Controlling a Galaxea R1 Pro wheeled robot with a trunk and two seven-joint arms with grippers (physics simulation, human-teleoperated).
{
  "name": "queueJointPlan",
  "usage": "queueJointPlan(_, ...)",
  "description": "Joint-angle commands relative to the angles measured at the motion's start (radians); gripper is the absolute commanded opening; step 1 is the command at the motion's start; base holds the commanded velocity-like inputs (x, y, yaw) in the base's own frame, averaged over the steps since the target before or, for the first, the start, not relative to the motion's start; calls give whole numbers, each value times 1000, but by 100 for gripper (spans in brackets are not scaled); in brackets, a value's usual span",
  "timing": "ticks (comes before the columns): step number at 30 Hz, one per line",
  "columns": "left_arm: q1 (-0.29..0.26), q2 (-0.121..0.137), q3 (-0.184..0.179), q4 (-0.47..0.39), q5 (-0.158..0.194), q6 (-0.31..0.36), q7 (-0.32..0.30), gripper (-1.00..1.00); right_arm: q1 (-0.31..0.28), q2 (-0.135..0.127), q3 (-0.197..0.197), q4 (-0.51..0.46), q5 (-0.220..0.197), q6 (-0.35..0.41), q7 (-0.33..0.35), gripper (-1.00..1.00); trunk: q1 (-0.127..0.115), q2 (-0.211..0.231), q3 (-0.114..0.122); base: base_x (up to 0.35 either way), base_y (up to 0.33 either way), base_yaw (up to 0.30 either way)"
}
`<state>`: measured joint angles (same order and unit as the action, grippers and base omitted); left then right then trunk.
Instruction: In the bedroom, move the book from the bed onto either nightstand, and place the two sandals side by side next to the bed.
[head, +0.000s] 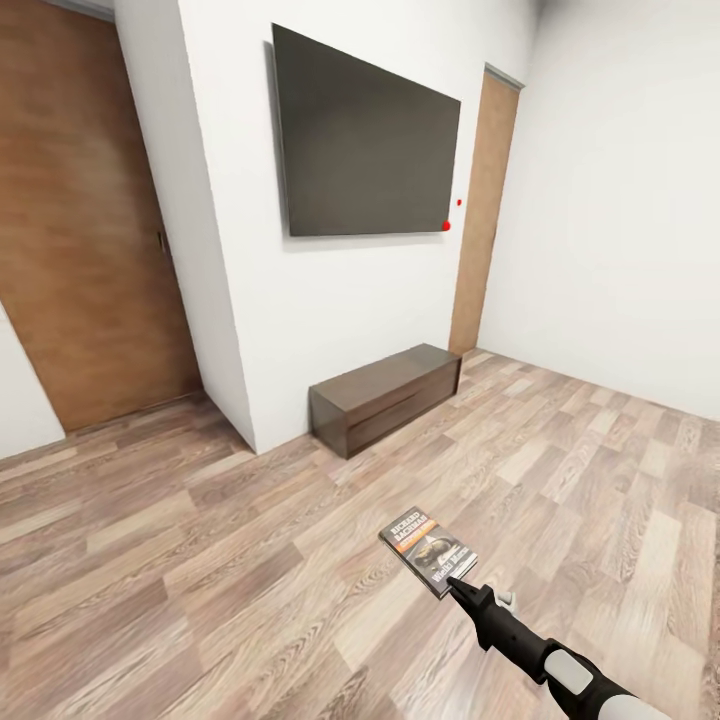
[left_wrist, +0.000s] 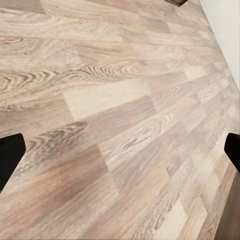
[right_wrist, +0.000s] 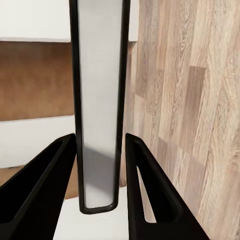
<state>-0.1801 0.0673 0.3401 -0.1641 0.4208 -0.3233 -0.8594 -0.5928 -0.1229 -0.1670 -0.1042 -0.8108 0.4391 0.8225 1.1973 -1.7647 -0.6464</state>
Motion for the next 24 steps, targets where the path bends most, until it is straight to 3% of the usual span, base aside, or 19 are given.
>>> queueJointPlan(1,-1,1,-4,2,6,-5,-3,100,-1,0,-12,0,-1,10,1,-100,0,0,-1,224,0,-141)
queueJointPlan(24,0,0,-4,2,6,-5,-1,100,-1,0,-12,0,-1,10,1,-100,0,0,-1,224,0,-141)
